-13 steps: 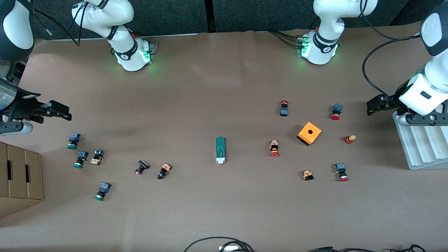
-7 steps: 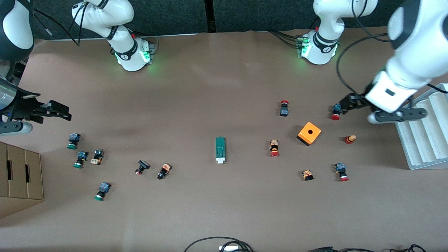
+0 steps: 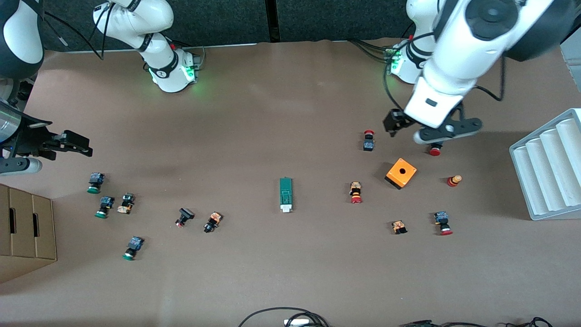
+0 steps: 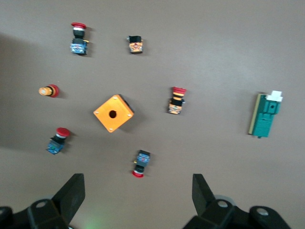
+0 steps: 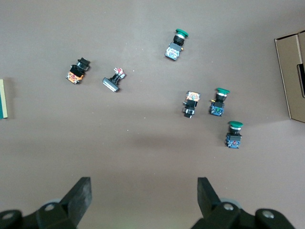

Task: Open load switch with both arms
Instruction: 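Move the left gripper over the green load switch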

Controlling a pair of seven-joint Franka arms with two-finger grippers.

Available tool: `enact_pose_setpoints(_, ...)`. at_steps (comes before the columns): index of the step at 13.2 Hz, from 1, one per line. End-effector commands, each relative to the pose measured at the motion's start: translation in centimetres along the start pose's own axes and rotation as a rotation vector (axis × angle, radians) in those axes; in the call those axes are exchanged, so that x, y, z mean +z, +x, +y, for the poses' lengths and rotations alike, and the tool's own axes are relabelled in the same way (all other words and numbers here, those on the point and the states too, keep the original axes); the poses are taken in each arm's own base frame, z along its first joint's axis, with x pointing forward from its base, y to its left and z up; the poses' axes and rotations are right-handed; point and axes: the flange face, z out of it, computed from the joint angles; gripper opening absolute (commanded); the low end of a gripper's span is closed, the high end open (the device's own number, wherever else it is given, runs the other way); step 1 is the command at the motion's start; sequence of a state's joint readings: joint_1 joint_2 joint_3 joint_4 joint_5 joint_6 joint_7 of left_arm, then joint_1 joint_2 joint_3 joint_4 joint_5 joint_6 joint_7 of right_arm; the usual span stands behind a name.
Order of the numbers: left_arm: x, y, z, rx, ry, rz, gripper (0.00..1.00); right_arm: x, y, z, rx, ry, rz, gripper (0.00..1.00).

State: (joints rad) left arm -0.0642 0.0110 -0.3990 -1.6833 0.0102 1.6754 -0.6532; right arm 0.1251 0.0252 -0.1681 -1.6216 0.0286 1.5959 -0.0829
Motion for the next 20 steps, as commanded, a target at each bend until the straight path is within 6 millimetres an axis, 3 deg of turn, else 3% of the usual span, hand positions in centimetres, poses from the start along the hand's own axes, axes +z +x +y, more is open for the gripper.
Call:
enact_pose_setpoints(1, 0.3, -0.3, 2.3, -0.038, -0.024, 0.030, 0.99, -0.4, 0.2, 0.5, -0.002, -0.017, 0.010, 1.00)
enact_pose_setpoints(7, 2.7, -2.2, 9.2, -0.073, -0.084, 0.121, 0.99, -0.5, 0.4, 0.4, -0.002, -0.023, 0.020, 1.00)
enact_pose_setpoints(10, 5.1, -5.5, 14.2, -0.119, -0.040, 0.204, 0.99, -0.5, 0.4, 0.4, -0.004, -0.026, 0.023, 1.00)
enact_pose_setpoints(14, 7.7, -7.8, 18.1, -0.177, -0.048, 0.281, 0.99, -0.4, 0.5, 0.6, 0.002, -0.026, 0.020, 1.00)
enact_pose_setpoints(15, 8.5, -7.8, 18.7, -0.187, -0.057, 0.295, 0.99, -0.4, 0.4, 0.7, 0.007, -0.027, 0.020, 1.00)
enact_pose_setpoints(20, 15.0, -11.9, 24.3, -0.165, -0.047, 0.438, 0.99, -0.4, 0.4, 0.8, 0.005, -0.029, 0.020, 1.00)
